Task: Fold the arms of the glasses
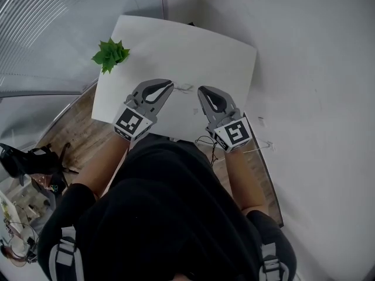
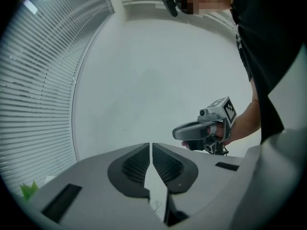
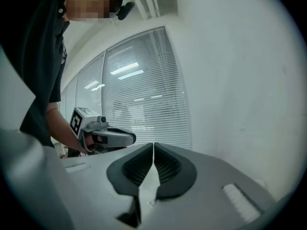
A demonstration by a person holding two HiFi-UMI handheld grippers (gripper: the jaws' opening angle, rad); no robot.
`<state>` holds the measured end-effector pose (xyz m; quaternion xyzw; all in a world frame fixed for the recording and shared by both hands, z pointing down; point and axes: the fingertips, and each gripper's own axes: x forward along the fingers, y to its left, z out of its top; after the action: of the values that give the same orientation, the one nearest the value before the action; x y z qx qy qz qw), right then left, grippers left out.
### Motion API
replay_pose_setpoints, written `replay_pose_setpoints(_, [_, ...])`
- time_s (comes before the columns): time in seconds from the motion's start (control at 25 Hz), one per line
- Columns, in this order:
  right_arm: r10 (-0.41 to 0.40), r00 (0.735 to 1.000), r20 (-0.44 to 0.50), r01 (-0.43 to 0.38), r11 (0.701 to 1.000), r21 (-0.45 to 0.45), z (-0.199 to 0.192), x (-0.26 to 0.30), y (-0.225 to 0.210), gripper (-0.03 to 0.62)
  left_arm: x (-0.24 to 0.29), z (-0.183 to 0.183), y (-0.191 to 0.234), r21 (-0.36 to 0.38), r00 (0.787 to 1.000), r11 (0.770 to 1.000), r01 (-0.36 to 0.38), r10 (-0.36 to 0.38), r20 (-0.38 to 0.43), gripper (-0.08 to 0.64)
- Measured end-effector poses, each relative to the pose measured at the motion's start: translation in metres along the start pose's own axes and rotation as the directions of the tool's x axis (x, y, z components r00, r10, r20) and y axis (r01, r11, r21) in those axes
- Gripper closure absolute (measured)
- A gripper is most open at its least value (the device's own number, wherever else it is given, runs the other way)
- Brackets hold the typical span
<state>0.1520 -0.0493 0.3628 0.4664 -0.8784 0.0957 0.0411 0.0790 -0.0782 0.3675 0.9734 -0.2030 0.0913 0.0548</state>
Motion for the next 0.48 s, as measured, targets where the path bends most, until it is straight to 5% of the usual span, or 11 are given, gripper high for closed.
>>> replay_pose_setpoints(0.48, [-0.047,0.994,0.094,0.053,0.997,-0.064,0.051,-0.002,0.004,0.581,-0.003,0.049,0.005,0.006,0.994,1.000,-0.008,0.007,0.111,0.551])
